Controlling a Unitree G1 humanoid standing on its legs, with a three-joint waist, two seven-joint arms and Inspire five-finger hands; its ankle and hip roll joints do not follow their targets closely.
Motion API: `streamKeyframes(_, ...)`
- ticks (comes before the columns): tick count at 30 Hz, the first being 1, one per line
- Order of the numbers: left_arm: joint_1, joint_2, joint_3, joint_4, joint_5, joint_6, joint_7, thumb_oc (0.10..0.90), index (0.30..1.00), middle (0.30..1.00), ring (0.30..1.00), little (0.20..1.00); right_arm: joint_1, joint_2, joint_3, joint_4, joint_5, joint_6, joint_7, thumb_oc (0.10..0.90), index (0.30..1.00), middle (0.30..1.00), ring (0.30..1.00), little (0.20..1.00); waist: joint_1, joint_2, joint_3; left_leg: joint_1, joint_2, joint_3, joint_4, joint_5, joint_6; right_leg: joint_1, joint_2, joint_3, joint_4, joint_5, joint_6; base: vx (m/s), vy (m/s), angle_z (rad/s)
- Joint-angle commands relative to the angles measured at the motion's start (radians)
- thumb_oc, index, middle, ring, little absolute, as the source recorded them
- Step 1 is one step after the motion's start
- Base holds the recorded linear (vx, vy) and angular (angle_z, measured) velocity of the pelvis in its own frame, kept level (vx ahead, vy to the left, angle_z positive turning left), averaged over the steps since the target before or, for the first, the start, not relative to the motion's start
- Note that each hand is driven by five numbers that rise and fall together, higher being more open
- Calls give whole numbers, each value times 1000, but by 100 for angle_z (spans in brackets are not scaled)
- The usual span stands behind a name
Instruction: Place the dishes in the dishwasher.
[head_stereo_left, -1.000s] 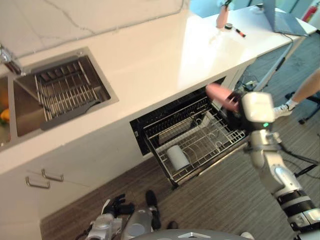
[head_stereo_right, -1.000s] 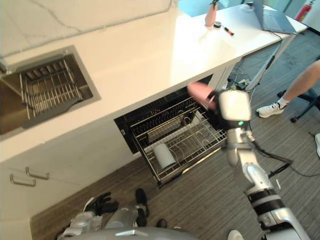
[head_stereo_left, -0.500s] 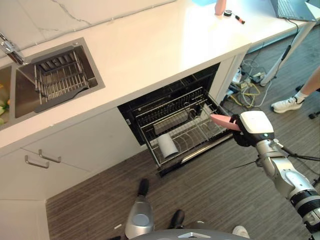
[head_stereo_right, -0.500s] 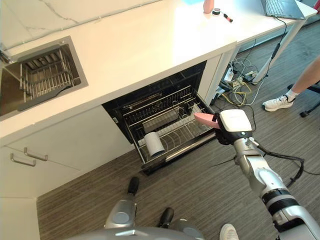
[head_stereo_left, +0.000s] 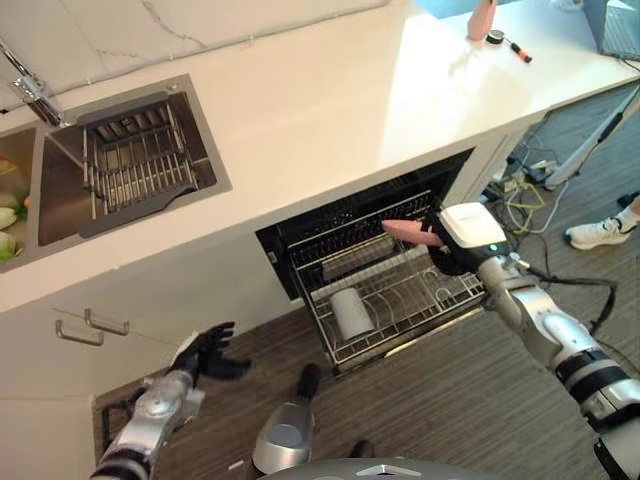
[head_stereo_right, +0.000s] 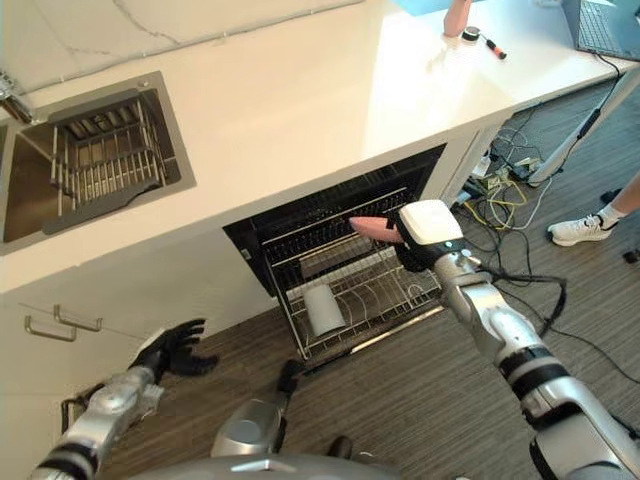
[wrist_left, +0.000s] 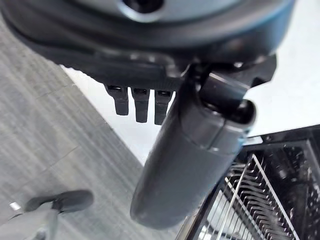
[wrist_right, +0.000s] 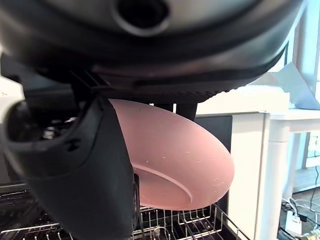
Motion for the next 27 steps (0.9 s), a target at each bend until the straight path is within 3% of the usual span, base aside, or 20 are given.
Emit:
streamKeyframes(1, 71, -115, -104, 149, 60, 10, 4, 800, 900, 900, 900, 900, -61, -58, -17, -77, 9, -6, -46, 400, 300, 300, 300, 300, 0, -6, -80, -74, 104, 9, 44, -3, -67, -8, -81, -15, 122, -81, 102, 20, 26, -5)
streamKeyframes(3, 74, -178, -84, 276, 69, 11, 13, 800, 900, 900, 900, 900, -49, -51, -7, -86, 0, -11, -41, 400, 300, 300, 300, 300, -3, -6, -86, -69, 103, 8, 37, -4, -66, -5, -83, -15, 118, -77, 103, 21, 31, -6)
streamKeyframes(9, 83, -253, -11, 452, 114, 13, 40, 800, 900, 900, 900, 900, 21, -20, 23, -65, -15, -22, -33, 400, 300, 300, 300, 300, 14, -14, -103, -66, 88, 7, 23, -9, -63, -2, -95, -27, 91, -61, 114, 26, 38, 2)
streamKeyframes(24, 62, -255, -50, 411, 99, 2, 63, 800, 900, 900, 900, 900, 23, 77, 108, 56, -36, 14, -30, 400, 300, 300, 300, 300, 69, -34, -112, -102, 32, -46, 7, -11, -52, -1, -115, -78, 56, -38, 132, 17, 37, 12)
streamKeyframes(27, 68, -256, -73, 410, 113, 3, 61, 800, 900, 900, 900, 900, 1, 103, 129, 150, -78, 47, -52, 400, 300, 300, 300, 300, 99, -36, -105, -121, 12, -80, 7, -10, -53, 1, -118, -113, 58, -48, 131, 42, 12, 31)
